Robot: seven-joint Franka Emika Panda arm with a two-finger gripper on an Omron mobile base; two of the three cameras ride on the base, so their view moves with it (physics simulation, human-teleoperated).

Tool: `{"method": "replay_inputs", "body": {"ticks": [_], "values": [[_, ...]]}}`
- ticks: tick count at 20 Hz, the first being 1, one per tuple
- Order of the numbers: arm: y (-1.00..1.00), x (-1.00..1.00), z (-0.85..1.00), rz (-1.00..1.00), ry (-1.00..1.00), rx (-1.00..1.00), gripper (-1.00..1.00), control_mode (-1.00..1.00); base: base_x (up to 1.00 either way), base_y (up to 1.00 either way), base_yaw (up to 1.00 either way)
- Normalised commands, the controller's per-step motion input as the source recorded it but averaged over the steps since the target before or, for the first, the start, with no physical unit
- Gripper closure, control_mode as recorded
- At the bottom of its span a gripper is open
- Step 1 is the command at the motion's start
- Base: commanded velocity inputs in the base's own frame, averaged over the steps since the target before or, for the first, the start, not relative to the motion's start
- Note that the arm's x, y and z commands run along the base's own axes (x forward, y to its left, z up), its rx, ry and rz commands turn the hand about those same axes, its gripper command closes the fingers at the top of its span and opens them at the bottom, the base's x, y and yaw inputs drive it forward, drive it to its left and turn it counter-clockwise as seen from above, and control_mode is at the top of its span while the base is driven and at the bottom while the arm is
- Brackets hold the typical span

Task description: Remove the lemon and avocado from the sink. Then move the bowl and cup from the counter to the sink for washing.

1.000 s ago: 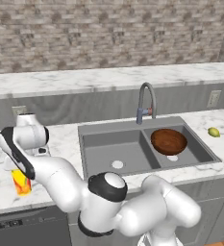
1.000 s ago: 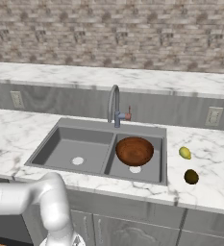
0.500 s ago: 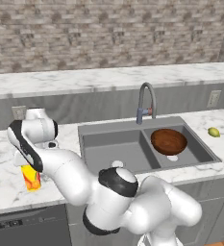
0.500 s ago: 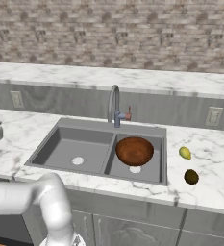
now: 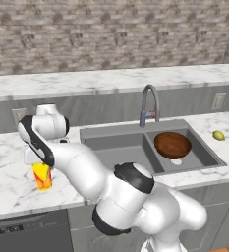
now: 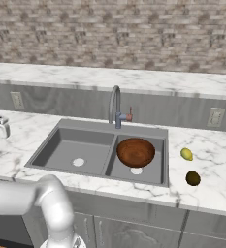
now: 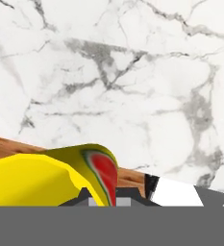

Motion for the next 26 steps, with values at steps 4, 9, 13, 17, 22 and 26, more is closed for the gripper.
{"method": "replay_inputs", "body": {"ticks": [4,9,13,17,22,26], "values": [[-0.35,0.0,0.18,0.0,0.0,0.0,1.0,-1.0,0.0,0.0,0.0],[-0.33,0.0,0.17,0.0,-0.02,0.0,1.0,-1.0,0.0,0.0,0.0],[-0.33,0.0,0.17,0.0,-0.07,0.0,1.0,-1.0,0.0,0.0,0.0],[-0.33,0.0,0.17,0.0,-0.1,0.0,1.0,-1.0,0.0,0.0,0.0],[-0.32,0.0,0.14,0.0,-0.11,0.0,1.0,-1.0,0.0,0.0,0.0],[-0.33,0.0,0.08,0.0,-0.08,0.0,1.0,-1.0,0.0,0.0,0.0]]}}
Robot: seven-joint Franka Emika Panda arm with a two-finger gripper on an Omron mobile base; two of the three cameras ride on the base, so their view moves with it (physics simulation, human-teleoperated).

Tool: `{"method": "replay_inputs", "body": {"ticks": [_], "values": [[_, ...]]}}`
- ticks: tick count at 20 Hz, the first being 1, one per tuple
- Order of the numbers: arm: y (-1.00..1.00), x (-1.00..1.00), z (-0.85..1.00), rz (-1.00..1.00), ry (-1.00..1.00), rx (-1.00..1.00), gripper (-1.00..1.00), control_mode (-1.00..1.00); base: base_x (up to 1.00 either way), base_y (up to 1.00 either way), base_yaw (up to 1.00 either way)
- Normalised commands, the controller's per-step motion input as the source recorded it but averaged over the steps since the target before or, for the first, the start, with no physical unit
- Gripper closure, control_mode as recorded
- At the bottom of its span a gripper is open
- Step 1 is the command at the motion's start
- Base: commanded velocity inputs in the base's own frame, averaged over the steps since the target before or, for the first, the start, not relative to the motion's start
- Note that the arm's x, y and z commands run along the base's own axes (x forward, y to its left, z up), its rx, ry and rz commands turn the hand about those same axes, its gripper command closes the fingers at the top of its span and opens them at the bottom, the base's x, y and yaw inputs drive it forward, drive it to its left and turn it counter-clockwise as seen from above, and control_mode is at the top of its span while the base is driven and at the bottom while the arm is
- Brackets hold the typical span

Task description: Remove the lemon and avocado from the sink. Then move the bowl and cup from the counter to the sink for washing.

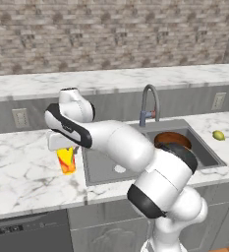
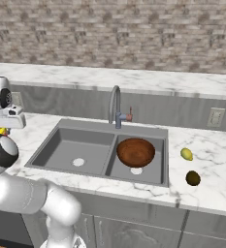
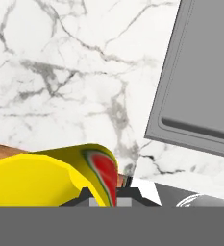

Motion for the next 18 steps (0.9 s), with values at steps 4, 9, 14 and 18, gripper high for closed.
{"method": "replay_inputs", "body": {"ticks": [4,9,14,18], "values": [[-0.35,0.0,0.08,0.0,-0.08,0.0,1.0,-1.0,0.0,0.0,0.0],[-0.37,0.0,0.06,0.0,-0.05,0.0,1.0,-1.0,0.0,0.0,0.0],[-0.38,0.01,0.02,0.0,-0.01,0.0,1.0,-1.0,0.0,0.0,0.0],[-0.39,0.04,0.0,0.0,0.0,0.0,1.0,-1.0,0.0,0.0,0.0]]}}
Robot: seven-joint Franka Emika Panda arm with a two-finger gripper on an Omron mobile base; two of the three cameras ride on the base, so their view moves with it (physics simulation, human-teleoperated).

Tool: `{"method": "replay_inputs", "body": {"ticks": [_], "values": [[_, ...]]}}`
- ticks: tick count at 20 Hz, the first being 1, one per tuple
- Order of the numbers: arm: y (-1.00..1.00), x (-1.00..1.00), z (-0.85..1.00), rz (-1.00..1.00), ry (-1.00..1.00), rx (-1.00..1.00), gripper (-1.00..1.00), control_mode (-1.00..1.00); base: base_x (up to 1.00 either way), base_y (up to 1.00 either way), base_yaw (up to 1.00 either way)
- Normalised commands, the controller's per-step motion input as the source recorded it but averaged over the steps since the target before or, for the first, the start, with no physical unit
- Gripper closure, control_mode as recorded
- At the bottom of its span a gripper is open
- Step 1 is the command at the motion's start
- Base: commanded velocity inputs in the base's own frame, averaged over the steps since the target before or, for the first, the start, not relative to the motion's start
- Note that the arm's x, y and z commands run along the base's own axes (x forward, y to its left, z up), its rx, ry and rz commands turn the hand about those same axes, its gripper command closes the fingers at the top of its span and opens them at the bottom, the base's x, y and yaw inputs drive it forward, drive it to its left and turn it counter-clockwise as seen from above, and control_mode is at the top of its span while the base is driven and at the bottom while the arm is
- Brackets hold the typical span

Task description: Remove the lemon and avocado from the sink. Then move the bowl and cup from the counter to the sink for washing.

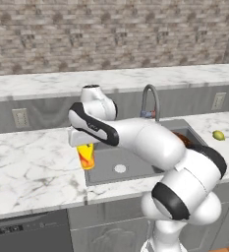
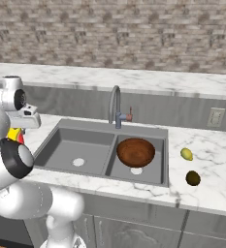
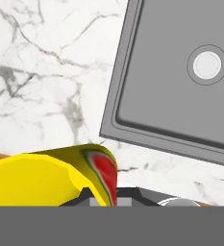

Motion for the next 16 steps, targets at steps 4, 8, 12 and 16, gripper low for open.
{"method": "replay_inputs", "body": {"ticks": [4,8,12,16], "values": [[-0.4,0.04,0.0,0.0,0.0,0.0,1.0,-1.0,0.0,0.0,0.0],[-0.39,0.04,0.0,0.0,0.0,0.0,1.0,-1.0,0.0,0.0,0.0],[-0.39,0.04,0.0,0.0,0.0,0.0,1.0,-1.0,0.0,0.0,0.0],[-0.38,0.05,0.0,0.0,0.0,0.0,1.0,-1.0,0.0,0.0,0.0]]}}
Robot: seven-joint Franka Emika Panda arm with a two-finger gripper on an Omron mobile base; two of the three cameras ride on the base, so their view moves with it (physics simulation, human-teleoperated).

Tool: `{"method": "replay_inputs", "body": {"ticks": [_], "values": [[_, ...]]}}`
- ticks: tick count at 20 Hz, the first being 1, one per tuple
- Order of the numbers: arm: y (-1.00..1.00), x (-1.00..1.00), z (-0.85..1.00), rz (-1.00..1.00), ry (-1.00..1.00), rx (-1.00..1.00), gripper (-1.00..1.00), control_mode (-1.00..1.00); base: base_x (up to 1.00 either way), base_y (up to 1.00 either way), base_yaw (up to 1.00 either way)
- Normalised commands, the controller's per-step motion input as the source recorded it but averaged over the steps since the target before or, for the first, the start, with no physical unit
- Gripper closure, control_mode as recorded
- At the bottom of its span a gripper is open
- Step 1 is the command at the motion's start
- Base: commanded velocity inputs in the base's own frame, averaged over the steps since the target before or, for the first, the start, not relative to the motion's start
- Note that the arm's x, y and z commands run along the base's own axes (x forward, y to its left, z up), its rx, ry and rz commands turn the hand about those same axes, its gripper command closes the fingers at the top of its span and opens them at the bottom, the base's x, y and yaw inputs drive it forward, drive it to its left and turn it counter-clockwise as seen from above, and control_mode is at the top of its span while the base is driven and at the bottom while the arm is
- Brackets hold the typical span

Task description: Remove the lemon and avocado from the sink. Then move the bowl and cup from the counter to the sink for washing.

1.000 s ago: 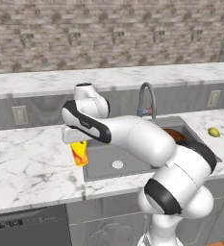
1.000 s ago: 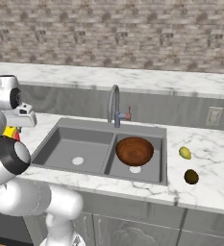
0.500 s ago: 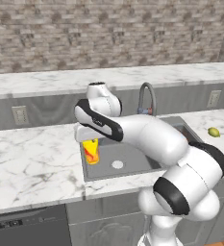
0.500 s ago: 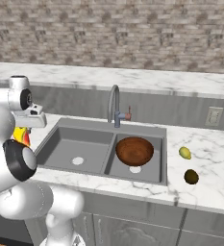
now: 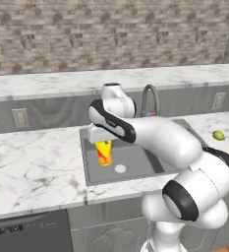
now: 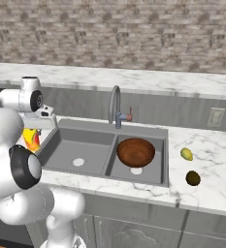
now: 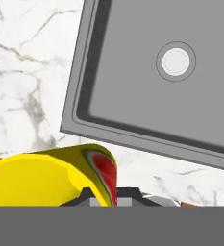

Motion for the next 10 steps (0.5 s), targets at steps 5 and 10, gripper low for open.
{"method": "replay_inputs", "body": {"ticks": [5,10], "values": [[-0.38,0.03,0.0,0.0,0.0,0.0,1.0,-1.0,0.0,0.0,0.0],[-0.38,0.01,0.0,0.0,0.0,0.0,1.0,-1.0,0.0,0.0,0.0]]}}
